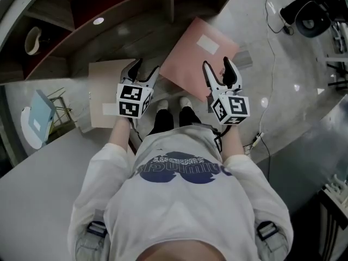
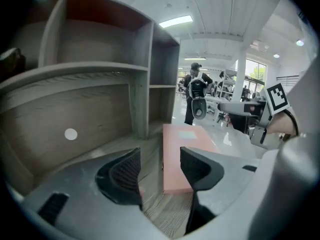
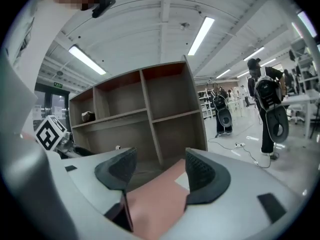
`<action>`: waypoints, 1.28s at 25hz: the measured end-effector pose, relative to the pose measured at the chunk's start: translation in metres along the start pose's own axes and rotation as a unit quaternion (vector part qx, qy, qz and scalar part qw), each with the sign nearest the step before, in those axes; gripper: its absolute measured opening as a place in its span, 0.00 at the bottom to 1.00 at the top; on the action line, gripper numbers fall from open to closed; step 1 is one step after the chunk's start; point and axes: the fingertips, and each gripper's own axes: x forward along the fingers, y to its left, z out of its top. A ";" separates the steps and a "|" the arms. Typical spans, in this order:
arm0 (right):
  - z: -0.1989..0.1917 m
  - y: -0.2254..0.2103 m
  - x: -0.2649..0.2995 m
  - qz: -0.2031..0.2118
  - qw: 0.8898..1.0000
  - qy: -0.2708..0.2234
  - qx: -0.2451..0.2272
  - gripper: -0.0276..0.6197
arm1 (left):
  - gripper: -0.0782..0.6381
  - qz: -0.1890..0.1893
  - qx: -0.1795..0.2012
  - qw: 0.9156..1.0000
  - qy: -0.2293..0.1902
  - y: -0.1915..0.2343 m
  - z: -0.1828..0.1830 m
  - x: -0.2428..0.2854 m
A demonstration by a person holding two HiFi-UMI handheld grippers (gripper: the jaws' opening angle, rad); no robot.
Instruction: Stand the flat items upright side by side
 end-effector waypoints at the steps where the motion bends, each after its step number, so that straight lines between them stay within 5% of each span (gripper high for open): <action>1: -0.004 -0.003 -0.002 -0.005 1.000 0.004 0.013 0.51 | 0.43 -0.018 0.006 1.000 0.013 -0.003 -0.005 0.009; 9: -0.035 -0.028 -0.028 -0.061 0.997 0.023 0.049 0.51 | 0.43 -0.125 0.029 0.986 0.103 -0.021 -0.043 0.067; 19: -0.079 -0.034 -0.057 -0.054 0.994 0.070 0.072 0.52 | 0.44 -0.176 0.047 0.965 0.189 -0.027 -0.088 0.111; 32: -0.137 -0.050 -0.092 -0.083 0.971 0.084 0.208 0.52 | 0.44 -0.267 -0.042 0.929 0.252 -0.027 -0.105 0.126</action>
